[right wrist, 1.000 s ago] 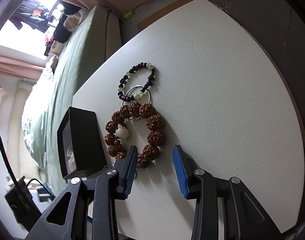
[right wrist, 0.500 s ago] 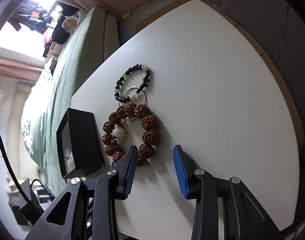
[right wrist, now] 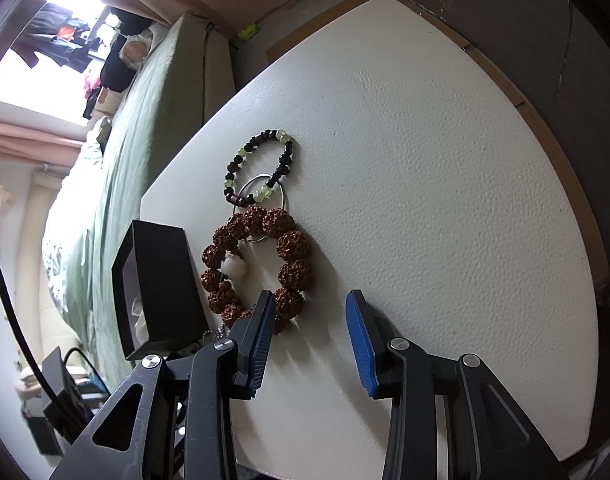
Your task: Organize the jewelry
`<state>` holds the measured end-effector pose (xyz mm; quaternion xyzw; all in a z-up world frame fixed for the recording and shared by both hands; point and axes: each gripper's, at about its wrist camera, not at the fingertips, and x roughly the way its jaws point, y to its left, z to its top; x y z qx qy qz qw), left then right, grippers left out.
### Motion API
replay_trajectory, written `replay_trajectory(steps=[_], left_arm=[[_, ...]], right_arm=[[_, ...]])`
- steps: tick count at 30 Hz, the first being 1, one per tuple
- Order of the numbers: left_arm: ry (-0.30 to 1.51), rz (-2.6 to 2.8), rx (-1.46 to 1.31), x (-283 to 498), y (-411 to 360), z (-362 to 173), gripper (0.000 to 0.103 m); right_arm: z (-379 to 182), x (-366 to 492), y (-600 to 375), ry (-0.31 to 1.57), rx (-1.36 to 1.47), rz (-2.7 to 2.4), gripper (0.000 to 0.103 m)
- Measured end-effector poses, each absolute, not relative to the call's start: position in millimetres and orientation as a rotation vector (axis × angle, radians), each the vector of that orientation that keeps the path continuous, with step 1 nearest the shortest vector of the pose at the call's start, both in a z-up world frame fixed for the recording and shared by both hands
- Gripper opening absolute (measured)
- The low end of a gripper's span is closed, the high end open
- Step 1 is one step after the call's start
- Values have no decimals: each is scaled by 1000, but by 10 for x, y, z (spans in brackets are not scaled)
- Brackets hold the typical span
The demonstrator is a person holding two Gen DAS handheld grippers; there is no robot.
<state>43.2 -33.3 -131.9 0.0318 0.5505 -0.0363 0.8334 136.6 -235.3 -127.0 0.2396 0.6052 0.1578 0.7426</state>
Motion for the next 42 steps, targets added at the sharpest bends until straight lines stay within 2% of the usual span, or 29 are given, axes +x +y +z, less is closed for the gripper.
replay_trajectory(steps=[3, 11, 22, 23, 24, 25, 28, 42], left_arm=[[1178, -88, 40, 420, -323, -1259, 15], [1138, -67, -47, 327, -118, -924, 14], [971, -44, -45, 149, 31, 137, 14], [959, -40, -41, 157, 39, 208, 14], [944, -35, -35, 161, 43, 297, 14], [929, -29, -29, 157, 48, 381, 14], [883, -13, -21, 179, 73, 606, 14], [702, 40, 33, 279, 115, 1583, 14]], right_arm=[[-1283, 1377, -2331, 1327, 524, 354, 38], [-1222, 1378, -2172, 1298, 425, 323, 38], [-1097, 1363, -1667, 1206, 74, 208, 39], [-1093, 1344, -1622, 1200, 35, 202, 38], [-1091, 1330, -1590, 1193, -6, 190, 28], [-1078, 1314, -1581, 1187, -25, 188, 26], [-1056, 1294, -1714, 1225, 92, 253, 20], [-512, 1028, -2078, 1089, 357, 454, 20]])
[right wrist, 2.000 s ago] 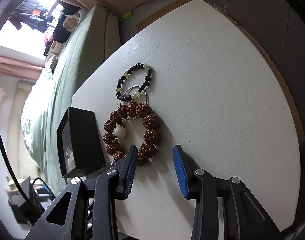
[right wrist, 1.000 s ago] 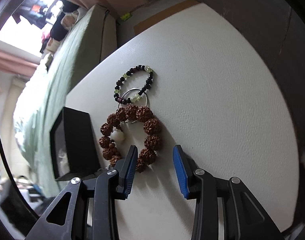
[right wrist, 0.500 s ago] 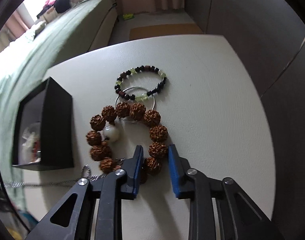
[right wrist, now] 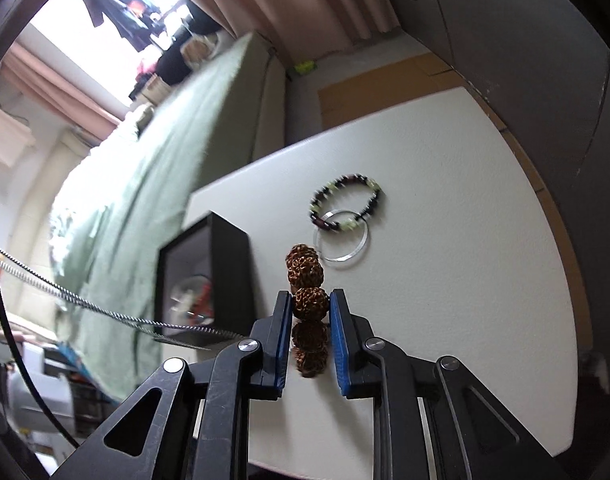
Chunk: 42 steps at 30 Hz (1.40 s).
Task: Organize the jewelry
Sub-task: 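Carry the pendant toward the box with the left gripper while the right grasps the brown bracelet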
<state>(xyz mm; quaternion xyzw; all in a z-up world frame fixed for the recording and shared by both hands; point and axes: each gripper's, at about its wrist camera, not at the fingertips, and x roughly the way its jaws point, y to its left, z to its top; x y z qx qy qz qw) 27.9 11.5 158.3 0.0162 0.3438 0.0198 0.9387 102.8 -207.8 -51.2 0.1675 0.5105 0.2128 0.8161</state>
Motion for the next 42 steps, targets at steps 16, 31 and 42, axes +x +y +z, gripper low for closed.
replay_trajectory(steps=[16, 31, 42], left_arm=[[591, 76, 162, 412, 5, 2211, 14], [601, 71, 147, 642, 8, 2204, 14], [635, 70, 130, 781, 101, 1978, 14]], right_arm=[[-329, 971, -2206, 1031, 451, 506, 20], [-365, 1017, -2334, 1032, 471, 473, 20], [-400, 1046, -2308, 1046, 463, 473, 20]])
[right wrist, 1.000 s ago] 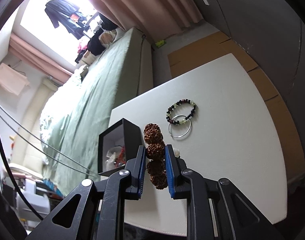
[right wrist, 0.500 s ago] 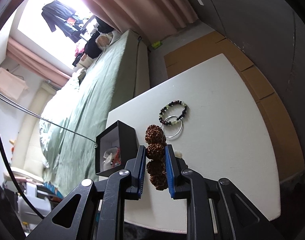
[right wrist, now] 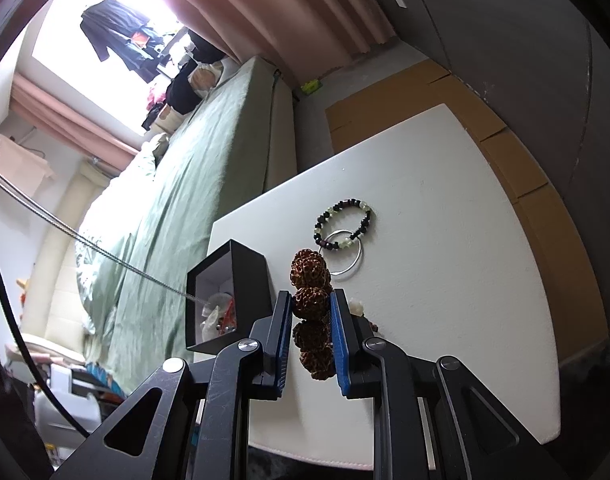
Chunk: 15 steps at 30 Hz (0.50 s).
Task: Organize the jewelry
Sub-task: 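Carry the pendant toward the box with the left gripper while the right grasps the brown bracelet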
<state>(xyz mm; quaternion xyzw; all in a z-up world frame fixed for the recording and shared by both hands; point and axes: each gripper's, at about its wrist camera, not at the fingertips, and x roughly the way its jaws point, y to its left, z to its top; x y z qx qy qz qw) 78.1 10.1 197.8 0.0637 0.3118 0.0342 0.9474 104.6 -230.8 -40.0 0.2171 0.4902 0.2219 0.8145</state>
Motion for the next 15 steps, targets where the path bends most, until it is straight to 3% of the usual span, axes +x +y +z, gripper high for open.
replay_trajectory(steps=[15], left_arm=[[788, 16, 43, 921, 174, 931, 14]], right_arm=[[-442, 1078, -2285, 1052, 463, 458, 20]])
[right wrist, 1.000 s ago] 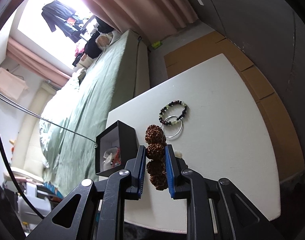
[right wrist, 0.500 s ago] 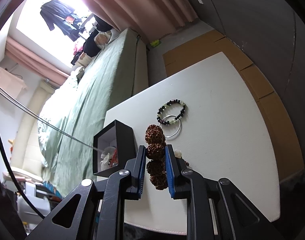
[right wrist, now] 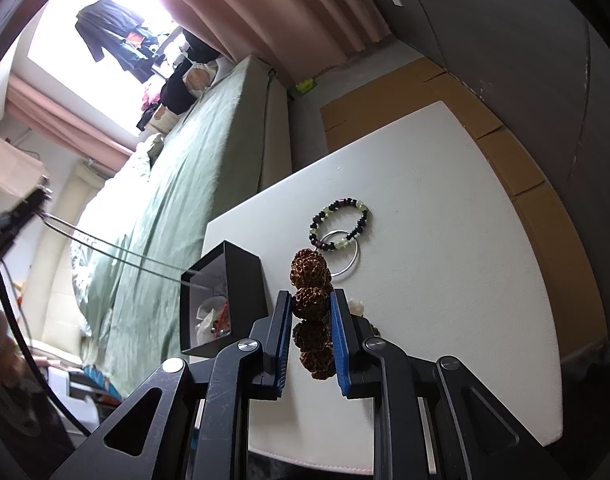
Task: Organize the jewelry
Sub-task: 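Carry the pendant toward the box with the left gripper while the right grasps the brown bracelet, then open the left gripper over the box while the right gripper drops the brown bracelet in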
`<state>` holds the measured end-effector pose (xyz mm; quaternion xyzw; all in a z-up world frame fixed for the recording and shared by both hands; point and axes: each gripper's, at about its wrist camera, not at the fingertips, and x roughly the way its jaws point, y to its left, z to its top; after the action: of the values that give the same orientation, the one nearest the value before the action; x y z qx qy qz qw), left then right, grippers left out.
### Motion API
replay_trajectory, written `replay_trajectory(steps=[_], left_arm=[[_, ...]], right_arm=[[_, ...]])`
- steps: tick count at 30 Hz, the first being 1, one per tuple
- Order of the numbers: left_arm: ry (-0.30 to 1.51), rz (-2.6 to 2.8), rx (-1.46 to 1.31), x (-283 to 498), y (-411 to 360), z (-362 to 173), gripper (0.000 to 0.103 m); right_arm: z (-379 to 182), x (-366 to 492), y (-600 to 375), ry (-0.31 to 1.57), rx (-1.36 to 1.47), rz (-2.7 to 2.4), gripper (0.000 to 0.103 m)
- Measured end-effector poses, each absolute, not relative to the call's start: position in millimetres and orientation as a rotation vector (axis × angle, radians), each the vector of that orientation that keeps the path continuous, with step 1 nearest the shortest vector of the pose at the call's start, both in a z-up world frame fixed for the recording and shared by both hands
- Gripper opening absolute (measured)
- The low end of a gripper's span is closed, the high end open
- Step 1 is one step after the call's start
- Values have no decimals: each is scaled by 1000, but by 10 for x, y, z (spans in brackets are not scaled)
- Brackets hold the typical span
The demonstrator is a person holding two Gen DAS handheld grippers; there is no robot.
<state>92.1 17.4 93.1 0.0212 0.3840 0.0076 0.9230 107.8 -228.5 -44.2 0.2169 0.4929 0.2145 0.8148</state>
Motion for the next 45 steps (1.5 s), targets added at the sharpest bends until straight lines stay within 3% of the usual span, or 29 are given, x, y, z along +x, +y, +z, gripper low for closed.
replay_trajectory(steps=[15, 17, 19, 36, 45], left_arm=[[901, -8, -189, 995, 370, -77, 19], [914, -16, -272, 957, 450, -224, 46], [889, -7, -351, 861, 572, -316, 62], [815, -5, -545, 447, 1193, -222, 63], [801, -34, -583, 460, 1277, -214, 63]], right_arm=[[-388, 1052, -2220, 1004, 475, 462, 20], [-392, 1048, -2188, 1005, 472, 459, 20], [-394, 1047, -2142, 1003, 469, 459, 20], [-111, 963, -1494, 819, 483, 614, 20], [-361, 1106, -955, 900, 444, 677, 21]])
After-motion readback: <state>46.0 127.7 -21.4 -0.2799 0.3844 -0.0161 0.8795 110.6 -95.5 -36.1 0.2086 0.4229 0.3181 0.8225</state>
